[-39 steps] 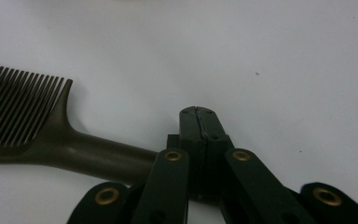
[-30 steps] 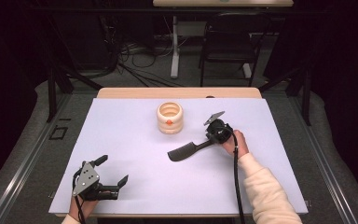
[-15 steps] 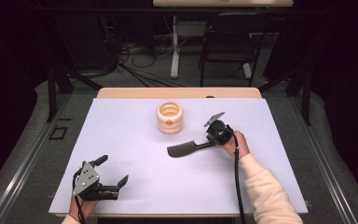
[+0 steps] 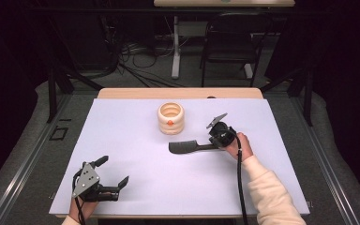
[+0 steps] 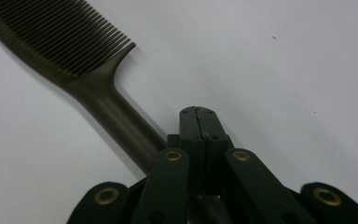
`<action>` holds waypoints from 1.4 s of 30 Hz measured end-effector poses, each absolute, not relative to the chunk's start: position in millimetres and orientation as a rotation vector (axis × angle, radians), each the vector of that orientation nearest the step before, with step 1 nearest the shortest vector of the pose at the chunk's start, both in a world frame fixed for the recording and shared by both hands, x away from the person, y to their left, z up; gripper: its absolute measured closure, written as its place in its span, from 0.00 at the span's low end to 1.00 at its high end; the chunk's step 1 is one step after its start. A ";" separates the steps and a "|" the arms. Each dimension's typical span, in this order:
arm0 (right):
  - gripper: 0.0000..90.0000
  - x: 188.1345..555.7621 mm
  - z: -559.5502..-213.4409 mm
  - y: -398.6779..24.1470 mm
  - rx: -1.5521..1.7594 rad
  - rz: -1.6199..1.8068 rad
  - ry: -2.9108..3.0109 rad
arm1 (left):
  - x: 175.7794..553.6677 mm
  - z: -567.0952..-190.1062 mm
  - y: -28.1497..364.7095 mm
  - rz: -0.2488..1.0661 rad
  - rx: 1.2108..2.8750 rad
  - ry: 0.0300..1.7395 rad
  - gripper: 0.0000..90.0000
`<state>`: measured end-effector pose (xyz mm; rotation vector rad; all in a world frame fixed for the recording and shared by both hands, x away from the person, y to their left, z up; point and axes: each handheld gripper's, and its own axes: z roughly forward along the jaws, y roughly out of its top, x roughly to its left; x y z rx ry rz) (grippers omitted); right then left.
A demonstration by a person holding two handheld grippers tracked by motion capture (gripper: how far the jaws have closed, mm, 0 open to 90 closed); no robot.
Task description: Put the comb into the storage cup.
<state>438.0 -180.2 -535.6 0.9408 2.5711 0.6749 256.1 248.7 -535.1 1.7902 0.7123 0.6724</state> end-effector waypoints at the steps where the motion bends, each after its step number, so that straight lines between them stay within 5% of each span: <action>1: 1.00 437.5 -535.5 -180.5 0.936 0.668 2.577 | 256.4 -535.2 248.9 0.673 1.791 0.712 0.00; 14: 0.95 432.8 -529.5 -180.3 0.913 0.693 2.556 | 255.9 -535.3 248.4 0.668 1.782 0.702 0.00; 42: 0.23 429.6 -509.9 -185.4 0.845 0.838 2.598 | 255.9 -535.4 247.9 0.665 1.782 0.689 0.00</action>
